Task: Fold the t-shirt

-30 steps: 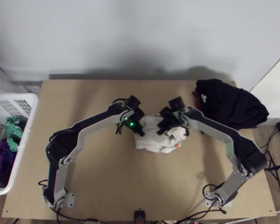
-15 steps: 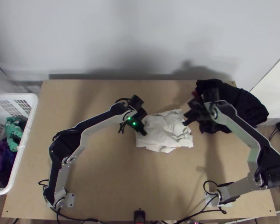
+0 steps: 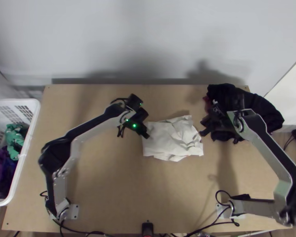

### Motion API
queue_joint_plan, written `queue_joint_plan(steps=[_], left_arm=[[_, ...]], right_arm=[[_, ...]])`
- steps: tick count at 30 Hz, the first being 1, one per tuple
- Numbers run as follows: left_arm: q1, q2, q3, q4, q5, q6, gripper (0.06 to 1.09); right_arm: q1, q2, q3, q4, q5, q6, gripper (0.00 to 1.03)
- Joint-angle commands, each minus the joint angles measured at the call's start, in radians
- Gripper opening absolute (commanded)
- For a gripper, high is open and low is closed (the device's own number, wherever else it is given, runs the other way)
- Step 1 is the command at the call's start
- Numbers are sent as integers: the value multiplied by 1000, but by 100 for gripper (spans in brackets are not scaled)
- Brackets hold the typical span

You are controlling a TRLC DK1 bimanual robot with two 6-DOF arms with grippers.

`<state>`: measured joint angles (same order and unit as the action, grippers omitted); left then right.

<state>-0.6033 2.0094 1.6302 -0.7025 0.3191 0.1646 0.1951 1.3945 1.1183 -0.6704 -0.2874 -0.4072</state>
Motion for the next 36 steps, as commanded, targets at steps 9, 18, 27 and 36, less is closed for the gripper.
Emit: queue_joint_plan(steps=[9,18,27,36], left_arm=[[30,-155,8,37,221,-63,20],[63,-270,-145,57,218,-46,59],[206,-436,-217,66,193,-30,67],[278,-526,-268,66,172,-13,78]], right_arm=[[265,-28,15,-6,-65,220,3],[474,-12,-66,49,2,209,7],[658,-14,-201,129,211,77,3],[780,-6,-304,187,421,-8,71]])
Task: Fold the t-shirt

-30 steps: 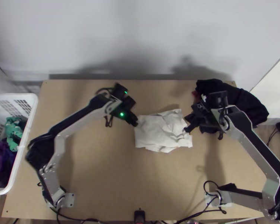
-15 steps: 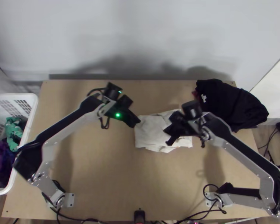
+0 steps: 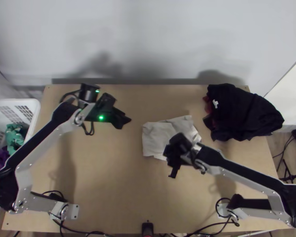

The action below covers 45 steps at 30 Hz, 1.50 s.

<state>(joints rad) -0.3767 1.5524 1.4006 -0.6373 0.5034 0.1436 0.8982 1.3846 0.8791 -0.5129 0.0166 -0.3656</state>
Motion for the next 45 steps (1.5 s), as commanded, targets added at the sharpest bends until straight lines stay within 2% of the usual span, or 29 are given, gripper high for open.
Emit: queue_joint_plan(steps=[1,3,4,12,15,22,36,45], left_arm=[[52,-77,-45,1,-14,8,78],[52,-92,-57,1,-40,10,84],[56,-100,-61,2,-42,10,85],[121,-149,-101,27,-63,16,96],[127,-163,-120,42,-68,21,97],[139,-169,-124,48,-89,21,101],[174,-180,-149,51,-89,48,102],[205,-178,-153,54,-88,67,102]], right_arm=[[82,4,-69,28,126,-59,83],[99,4,-78,28,151,-61,96],[108,4,-83,30,155,-61,99],[154,13,-186,177,227,-84,99],[179,13,-213,255,302,-130,99],[180,56,-215,312,336,-207,99],[113,168,-189,452,361,-346,99],[25,263,-167,620,391,-510,99]])
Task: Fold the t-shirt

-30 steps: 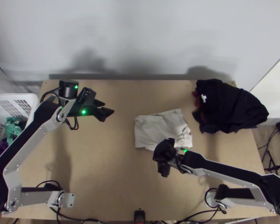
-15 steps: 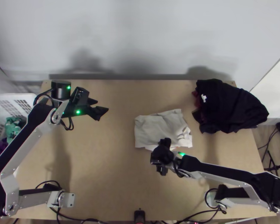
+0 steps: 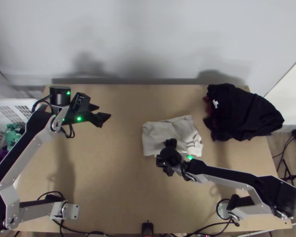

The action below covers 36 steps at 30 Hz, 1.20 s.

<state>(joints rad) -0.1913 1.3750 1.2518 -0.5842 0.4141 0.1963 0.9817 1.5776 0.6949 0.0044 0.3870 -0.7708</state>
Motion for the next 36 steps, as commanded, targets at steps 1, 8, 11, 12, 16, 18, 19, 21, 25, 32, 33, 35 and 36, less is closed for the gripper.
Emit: queue_joint_plan(steps=[1,8,11,12,16,18,19,21,25,32,33,35,36], left_arm=[[23,-1,-8,1,2,14,102],[29,-11,-23,6,5,26,102],[35,-22,-31,3,9,26,102],[38,-25,-37,3,14,26,102],[44,-30,-61,3,15,41,102],[49,-30,-65,6,15,43,102],[49,-31,-65,6,15,43,102],[47,-30,-65,6,15,43,102],[35,-27,-66,12,17,40,102],[24,-27,-69,18,17,32,102],[26,-25,-71,18,17,35,102],[26,-25,-74,18,17,38,102],[29,-27,-75,18,17,40,102]], right_arm=[[-67,82,28,106,23,-117,99],[-86,148,25,256,82,-255,99],[-72,70,29,238,89,-248,99],[-66,45,34,200,89,-223,99],[-40,5,2,174,89,-196,99],[-40,-21,-8,167,87,-173,99],[-38,-47,-15,167,87,-166,99],[-31,-74,-26,169,89,-170,99],[-12,-108,-48,169,89,-170,99],[6,-73,-90,174,90,-134,99],[5,-53,-94,178,90,-134,99],[2,-13,-90,183,92,-134,99],[0,4,-86,190,92,-134,99]])
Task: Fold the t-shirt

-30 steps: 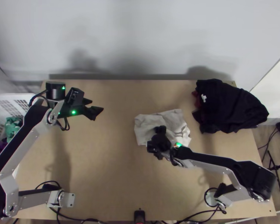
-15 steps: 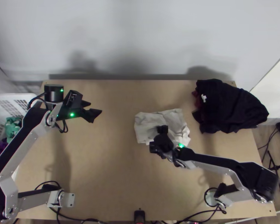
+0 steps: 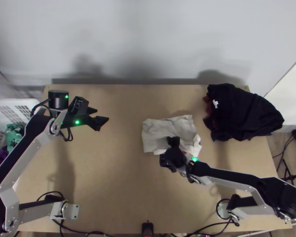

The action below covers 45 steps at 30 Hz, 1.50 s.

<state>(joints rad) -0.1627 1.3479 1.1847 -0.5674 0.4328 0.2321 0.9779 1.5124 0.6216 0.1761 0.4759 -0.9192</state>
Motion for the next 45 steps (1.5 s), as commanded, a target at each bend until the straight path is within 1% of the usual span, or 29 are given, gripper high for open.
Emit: queue_joint_plan(steps=[1,4,8,21,25,28,29,31,32,34,36,39,42,45], left_arm=[[2,0,-10,1,-2,4,102],[12,-4,-16,1,-2,9,102],[25,-15,-14,1,-2,10,102],[29,-23,-31,0,-2,16,102],[38,-27,-33,0,-2,23,102],[49,-27,-31,0,0,27,102],[52,-27,-31,0,0,29,102],[55,-29,-33,-2,1,29,102],[58,-32,-31,-3,1,30,102],[69,-35,-31,-6,3,32,102],[77,-41,-31,-9,4,33,102],[83,-44,-27,-20,17,33,102],[84,-50,-23,-28,24,33,102],[83,-55,-23,-31,29,33,102]], right_arm=[[1,81,-11,31,3,10,99],[-8,114,-5,77,6,-10,99],[-12,135,-8,152,41,-50,99],[-67,279,59,181,43,-66,98],[-68,308,70,183,44,-66,84],[-68,307,79,207,43,-58,49],[-68,302,81,214,40,-56,35],[-70,304,90,215,27,-58,11],[-70,307,92,215,24,-58,4],[-73,308,89,217,20,-56,3],[-73,289,89,215,20,-30,3],[-77,204,93,215,12,0,3],[-96,94,116,166,-26,26,3],[-104,-8,138,88,-56,52,3]])
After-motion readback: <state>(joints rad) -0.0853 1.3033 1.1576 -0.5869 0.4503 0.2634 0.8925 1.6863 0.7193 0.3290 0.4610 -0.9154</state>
